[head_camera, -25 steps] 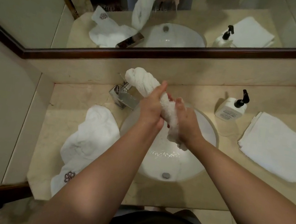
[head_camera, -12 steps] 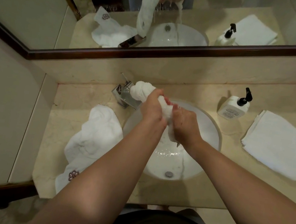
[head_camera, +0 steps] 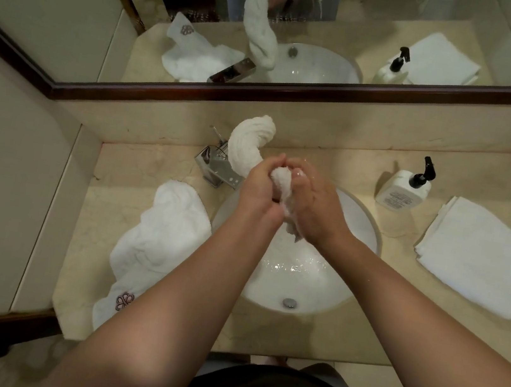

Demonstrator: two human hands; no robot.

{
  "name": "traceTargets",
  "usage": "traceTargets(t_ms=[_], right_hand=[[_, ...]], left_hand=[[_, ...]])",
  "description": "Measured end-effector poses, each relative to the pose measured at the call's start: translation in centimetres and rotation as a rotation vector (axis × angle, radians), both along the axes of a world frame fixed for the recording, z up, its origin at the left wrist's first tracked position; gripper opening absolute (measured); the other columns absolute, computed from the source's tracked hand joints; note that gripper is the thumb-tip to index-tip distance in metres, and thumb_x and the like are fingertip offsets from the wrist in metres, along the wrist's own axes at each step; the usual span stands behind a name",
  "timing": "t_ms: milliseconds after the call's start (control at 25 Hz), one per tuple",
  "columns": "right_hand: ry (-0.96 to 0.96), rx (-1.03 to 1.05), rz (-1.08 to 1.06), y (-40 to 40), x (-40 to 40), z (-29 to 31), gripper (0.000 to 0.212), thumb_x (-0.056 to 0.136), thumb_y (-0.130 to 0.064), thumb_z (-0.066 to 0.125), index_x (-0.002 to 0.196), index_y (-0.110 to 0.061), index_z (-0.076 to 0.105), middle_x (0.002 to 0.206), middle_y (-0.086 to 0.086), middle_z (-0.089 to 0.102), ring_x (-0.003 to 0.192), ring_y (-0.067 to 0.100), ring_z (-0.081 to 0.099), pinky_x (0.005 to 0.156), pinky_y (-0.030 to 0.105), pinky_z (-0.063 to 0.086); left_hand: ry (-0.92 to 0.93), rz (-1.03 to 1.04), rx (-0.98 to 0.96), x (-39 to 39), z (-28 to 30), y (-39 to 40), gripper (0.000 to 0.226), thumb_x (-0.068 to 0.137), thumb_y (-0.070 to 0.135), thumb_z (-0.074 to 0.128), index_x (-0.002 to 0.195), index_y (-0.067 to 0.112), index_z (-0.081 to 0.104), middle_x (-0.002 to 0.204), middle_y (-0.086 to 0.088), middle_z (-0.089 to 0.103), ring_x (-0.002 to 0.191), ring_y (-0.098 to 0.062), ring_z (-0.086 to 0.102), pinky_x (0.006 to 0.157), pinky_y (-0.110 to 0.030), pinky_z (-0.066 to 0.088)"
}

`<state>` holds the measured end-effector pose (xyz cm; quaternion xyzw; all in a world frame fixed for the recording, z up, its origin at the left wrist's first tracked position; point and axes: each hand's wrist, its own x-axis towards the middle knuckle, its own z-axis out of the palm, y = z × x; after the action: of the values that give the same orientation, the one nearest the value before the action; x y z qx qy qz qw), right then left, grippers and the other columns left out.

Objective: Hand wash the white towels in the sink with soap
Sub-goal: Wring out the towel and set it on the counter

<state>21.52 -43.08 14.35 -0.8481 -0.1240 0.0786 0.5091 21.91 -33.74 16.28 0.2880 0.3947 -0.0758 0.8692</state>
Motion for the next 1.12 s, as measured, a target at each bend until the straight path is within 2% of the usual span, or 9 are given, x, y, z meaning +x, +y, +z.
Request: traceTargets(t_ms=[160,240,320,480,600,760,880,1000,1120], right_hand=[[0.251,0.487,-0.255,-0.2,-0.5,0.9,0.037,0.105,-0.036,0.040,0.097,-0.020,0.073,0.090,0.002,0.074,0.081,0.020,0.071,0.068,0.032,0.058],[0.298,0.529,-0.439,0.1,-0.1,1.3,0.036,0.104,-0.035,0.044,0.087,-0.014,0.069,0.084,0.001,0.071,0.080,0.018,0.068,0.070,0.027,0.055],[0.463,0.547,-0.537,-0.4,1.3,1.4,0.038,0.102,-0.040,0.046,0.086,-0.010,0.063,0.086,0.005,0.064,0.079,0.017,0.062,0.071,0.028,0.053],[1.044,0.556,-0.171,-2.5,2.5,0.5,0.071,0.094,-0.065,0.042,0.116,-0.001,0.063,0.113,0.021,0.066,0.097,0.033,0.066,0.080,0.042,0.056],[1.243,0.671,0.180,-3.1,2.0,0.0,0.085,0.089,-0.075,0.038,0.129,-0.003,0.062,0.123,0.027,0.063,0.114,0.043,0.060,0.096,0.053,0.050],[1.218,0.641,0.329,-3.0,1.8,1.2,0.063,0.089,-0.058,0.046,0.124,-0.007,0.060,0.109,0.016,0.070,0.099,0.038,0.068,0.064,0.030,0.059],[1.197,0.618,0.295,-2.4,1.9,1.4,0.057,0.087,-0.054,0.055,0.114,-0.005,0.058,0.090,0.011,0.065,0.067,0.019,0.061,0.045,0.018,0.045],[1.116,0.490,0.244,-1.8,1.7,1.3,0.066,0.078,-0.067,0.058,0.106,-0.008,0.055,0.073,0.004,0.053,0.050,0.009,0.041,0.042,0.018,0.032],[0.986,0.371,0.133,-1.3,1.3,1.0,0.062,0.077,-0.067,0.061,0.098,-0.009,0.061,0.061,-0.001,0.045,0.048,0.009,0.032,0.045,0.024,0.025]], left_hand=[[-0.035,-0.029,-0.087,0.4,1.5,0.3,0.023,0.081,0.013,0.053,0.059,0.005,0.057,0.062,-0.008,0.060,0.058,-0.021,0.058,0.068,-0.031,0.051],[-0.048,-0.041,-0.040,0.2,1.7,-0.1,0.012,0.075,0.012,0.056,0.064,0.008,0.055,0.069,-0.009,0.061,0.062,-0.022,0.058,0.073,-0.032,0.050],[-0.041,-0.005,-0.015,0.2,2.0,0.2,0.022,0.080,0.011,0.053,0.058,0.011,0.054,0.063,-0.006,0.059,0.058,-0.019,0.056,0.071,-0.029,0.048],[-0.098,0.059,-0.090,0.3,1.8,1.0,0.040,0.084,0.008,0.045,0.045,0.015,0.053,0.053,-0.001,0.054,0.051,-0.015,0.053,0.066,-0.028,0.046],[-0.100,0.088,-0.054,0.3,1.6,1.0,0.041,0.085,0.005,0.045,0.046,0.015,0.055,0.053,-0.001,0.054,0.052,-0.015,0.053,0.063,-0.026,0.047],[-0.105,0.007,0.164,0.4,1.1,1.2,0.047,0.084,0.002,0.048,0.041,0.017,0.059,0.055,-0.001,0.057,0.050,-0.014,0.053,0.058,-0.024,0.047],[-0.079,0.024,0.326,0.7,0.5,1.3,0.042,0.080,-0.002,0.055,0.042,0.016,0.061,0.059,-0.005,0.062,0.051,-0.015,0.055,0.058,-0.026,0.047],[-0.039,0.077,0.468,0.6,0.4,1.4,0.012,0.072,0.001,0.069,0.078,0.009,0.063,0.075,-0.011,0.067,0.057,-0.017,0.061,0.049,-0.023,0.045],[0.022,-0.040,0.663,0.4,-0.6,1.6,0.045,0.080,0.015,0.076,0.116,0.006,0.052,0.103,-0.012,0.066,0.079,-0.019,0.067,0.048,-0.024,0.050]])
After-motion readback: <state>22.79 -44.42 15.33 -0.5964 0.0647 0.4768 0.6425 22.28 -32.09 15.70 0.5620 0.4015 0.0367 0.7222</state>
